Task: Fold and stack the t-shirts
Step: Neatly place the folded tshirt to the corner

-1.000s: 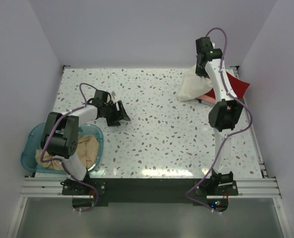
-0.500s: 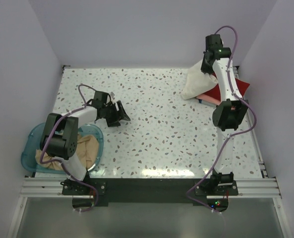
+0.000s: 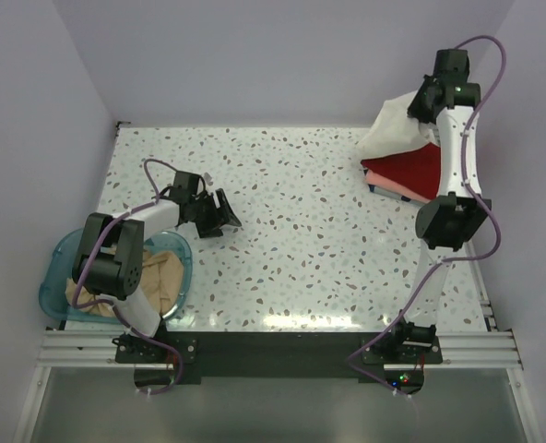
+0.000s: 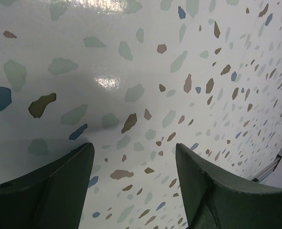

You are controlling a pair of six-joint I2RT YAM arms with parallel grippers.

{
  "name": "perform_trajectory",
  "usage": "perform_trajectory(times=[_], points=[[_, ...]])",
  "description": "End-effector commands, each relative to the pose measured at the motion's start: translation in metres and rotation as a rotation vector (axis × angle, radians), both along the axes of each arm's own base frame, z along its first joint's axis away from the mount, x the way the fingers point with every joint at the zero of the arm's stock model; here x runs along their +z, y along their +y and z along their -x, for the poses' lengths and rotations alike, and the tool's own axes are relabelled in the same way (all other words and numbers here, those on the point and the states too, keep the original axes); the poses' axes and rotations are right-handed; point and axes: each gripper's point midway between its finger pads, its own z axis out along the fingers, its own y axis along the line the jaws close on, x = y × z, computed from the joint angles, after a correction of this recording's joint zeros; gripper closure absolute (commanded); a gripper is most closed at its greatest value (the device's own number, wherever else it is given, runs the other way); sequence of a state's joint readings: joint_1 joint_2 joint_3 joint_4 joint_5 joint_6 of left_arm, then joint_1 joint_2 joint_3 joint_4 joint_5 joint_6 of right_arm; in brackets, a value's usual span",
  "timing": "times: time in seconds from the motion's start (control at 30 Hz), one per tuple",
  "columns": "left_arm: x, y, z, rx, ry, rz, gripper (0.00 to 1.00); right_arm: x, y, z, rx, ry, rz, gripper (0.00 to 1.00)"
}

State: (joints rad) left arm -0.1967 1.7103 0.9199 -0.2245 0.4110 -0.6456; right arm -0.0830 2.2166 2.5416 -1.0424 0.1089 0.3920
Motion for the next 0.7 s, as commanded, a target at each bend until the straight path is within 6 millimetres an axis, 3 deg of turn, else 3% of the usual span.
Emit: perform_trajectory(times=[0.0, 0.13, 0.37, 0.67], points=[[0.008, 0.003, -0.006, 0.024, -0.039, -0.001, 0.26, 0.073, -0.008, 0.003, -0.019, -0.204, -0.049, 1.0], [0.008, 0.003, -0.006, 0.024, -0.039, 0.002, 0.26, 0.051, -0.026, 0.006, -0.044, -0.149, -0.051, 1.0], [0.013, 0.002, -0.01, 0.018, -0.052, 0.005, 0.26, -0.016, -0.057, 0.009, -0.084, 0.006, -0.042, 1.0], [0.015, 0.003, -0.01, 0.014, -0.057, 0.0, 0.26, -0.042, -0.085, 0.017, -0.148, 0.086, 0.013, 1.0]])
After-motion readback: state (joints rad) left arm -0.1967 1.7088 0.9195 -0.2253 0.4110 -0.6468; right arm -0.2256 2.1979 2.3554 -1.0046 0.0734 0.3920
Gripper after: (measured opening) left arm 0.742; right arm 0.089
